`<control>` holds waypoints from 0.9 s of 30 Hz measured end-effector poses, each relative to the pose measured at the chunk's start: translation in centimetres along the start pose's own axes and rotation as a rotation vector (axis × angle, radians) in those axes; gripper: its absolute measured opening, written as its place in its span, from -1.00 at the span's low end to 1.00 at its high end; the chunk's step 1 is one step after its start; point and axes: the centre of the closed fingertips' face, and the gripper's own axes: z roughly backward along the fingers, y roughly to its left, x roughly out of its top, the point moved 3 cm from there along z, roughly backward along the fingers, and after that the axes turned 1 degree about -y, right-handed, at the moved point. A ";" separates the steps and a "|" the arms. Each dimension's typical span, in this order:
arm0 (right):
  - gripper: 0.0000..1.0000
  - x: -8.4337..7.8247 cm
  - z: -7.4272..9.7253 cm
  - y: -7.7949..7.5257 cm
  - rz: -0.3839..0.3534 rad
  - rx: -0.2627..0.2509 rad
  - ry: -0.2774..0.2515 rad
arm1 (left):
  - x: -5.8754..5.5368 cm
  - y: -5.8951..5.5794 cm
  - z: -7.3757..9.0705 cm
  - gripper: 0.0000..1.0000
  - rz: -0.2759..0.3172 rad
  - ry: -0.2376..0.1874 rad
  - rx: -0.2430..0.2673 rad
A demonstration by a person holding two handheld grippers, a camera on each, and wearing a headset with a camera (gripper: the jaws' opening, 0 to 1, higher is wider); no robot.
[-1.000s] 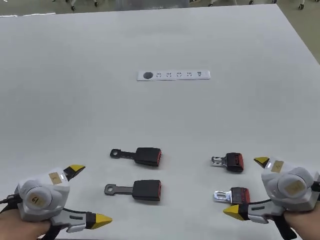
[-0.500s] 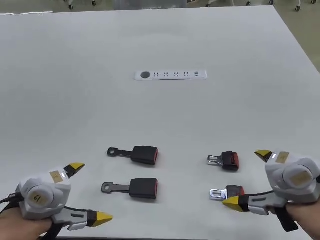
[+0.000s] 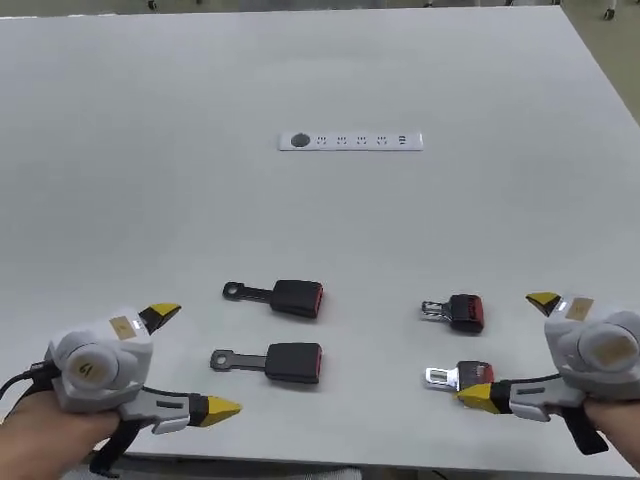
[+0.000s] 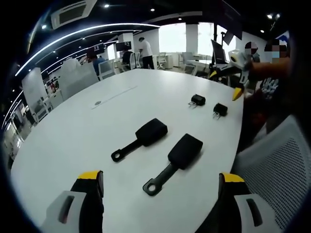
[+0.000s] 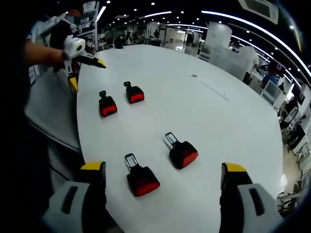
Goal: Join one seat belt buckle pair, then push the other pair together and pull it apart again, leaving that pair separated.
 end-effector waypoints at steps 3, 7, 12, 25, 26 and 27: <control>1.00 0.2 0.3 -0.4 0.000 -0.012 -0.011 | 0.4 0.0 -0.3 1.00 -0.034 0.004 -0.008; 0.95 0.1 0.5 -0.4 -0.029 -0.023 -0.017 | 0.7 0.2 -0.6 1.00 -0.042 -0.005 -0.016; 0.79 -0.1 1.0 0.1 -0.043 -0.011 -0.021 | 0.3 0.4 -0.9 0.98 -0.092 0.033 -0.021; 0.37 -1.9 0.3 1.9 0.066 0.107 0.062 | 0.1 -0.3 -2.8 0.78 -0.192 0.121 -0.073; 0.34 -2.0 0.3 2.1 0.077 0.118 0.067 | -0.1 -0.3 -3.1 0.72 -0.193 0.126 -0.077; 0.32 -2.0 0.2 2.3 0.090 0.116 0.068 | -0.2 -0.4 -3.4 0.65 -0.225 0.139 -0.089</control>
